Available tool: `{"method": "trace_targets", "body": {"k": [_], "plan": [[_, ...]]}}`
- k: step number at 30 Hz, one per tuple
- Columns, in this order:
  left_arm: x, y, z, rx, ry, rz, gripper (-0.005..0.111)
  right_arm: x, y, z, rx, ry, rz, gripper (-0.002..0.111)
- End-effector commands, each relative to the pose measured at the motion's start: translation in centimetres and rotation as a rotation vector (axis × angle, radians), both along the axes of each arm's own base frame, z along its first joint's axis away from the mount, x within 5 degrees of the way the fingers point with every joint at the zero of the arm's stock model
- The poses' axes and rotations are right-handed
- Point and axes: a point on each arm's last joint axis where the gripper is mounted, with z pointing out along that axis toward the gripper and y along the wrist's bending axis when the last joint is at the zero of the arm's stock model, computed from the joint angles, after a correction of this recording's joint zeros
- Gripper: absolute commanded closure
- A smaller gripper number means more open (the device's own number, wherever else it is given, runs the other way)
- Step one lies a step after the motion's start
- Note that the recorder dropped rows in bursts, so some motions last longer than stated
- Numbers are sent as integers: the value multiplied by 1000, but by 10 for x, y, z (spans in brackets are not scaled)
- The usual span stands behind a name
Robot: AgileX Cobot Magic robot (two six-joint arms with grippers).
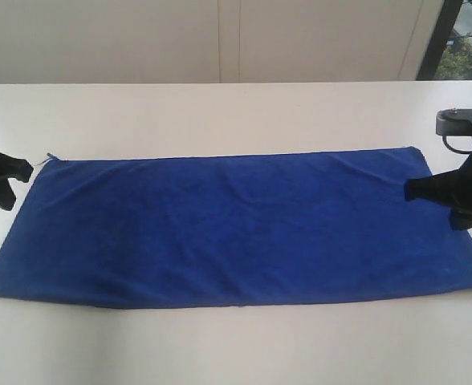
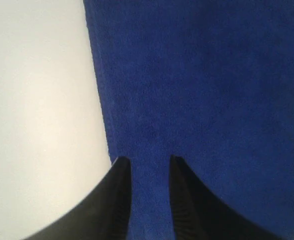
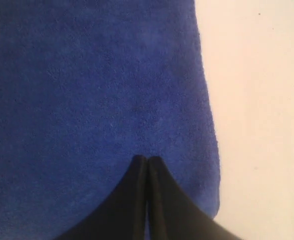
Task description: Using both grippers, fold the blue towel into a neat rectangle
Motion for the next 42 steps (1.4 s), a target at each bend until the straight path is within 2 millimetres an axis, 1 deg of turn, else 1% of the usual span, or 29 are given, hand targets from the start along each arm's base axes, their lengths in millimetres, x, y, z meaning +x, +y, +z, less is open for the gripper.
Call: {"method": "trace_targets", "body": {"k": [1, 4, 5, 6, 10, 14, 18, 22, 25, 27, 29, 31, 34, 36, 39, 42], "plan": [[2, -1, 5, -16, -29, 24, 86, 7, 0, 10, 7, -50, 4, 108], [2, -2, 6, -39, -32, 36, 101, 16, -5, 16, 1, -71, 3, 108], [2, -3, 6, -52, -34, 36, 105, 20, -8, 18, 0, -75, -5, 108], [2, -5, 7, -71, -36, 35, 107, 24, -12, 20, -1, -79, -14, 108], [3, -9, 8, -110, -52, -7, 107, 42, -24, 22, 17, -61, -13, 108], [3, -9, 8, -110, -56, -7, 107, 58, -31, 6, 58, -16, -10, 108], [4, -9, 8, -109, -60, -8, 107, 67, -34, -8, 53, 25, -11, 108], [3, -8, 8, -89, -59, -26, 107, 67, -34, -14, 63, 55, -17, 108], [-2, -7, 8, -71, -8, -39, 107, 64, -33, -14, 70, 78, -19, 108], [-10, -6, 8, -60, 43, -26, 107, 62, -32, -15, 80, 104, -6, 108], [-17, -4, 8, -50, 45, -6, 107, 61, -29, -15, 104, 120, 11, 108], [-26, -1, 6, -31, 36, 50, 107, 60, -24, -15, 143, 125, 26, 108], [-40, 3, -5, 4, 60, 91, 107, 61, -16, -15, 191, 118, 56, 108], [-46, 4, -19, 8, 77, 97, 107, 61, -12, -15, 195, 118, 71, 108], [-50, 4, -33, 10, 95, 115, 107, 61, -8, -15, 195, 125, 83, 108], [-53, 4, -40, 10, 117, 128, 107, 60, -3, -15, 198, 136, 102, 108]]}}
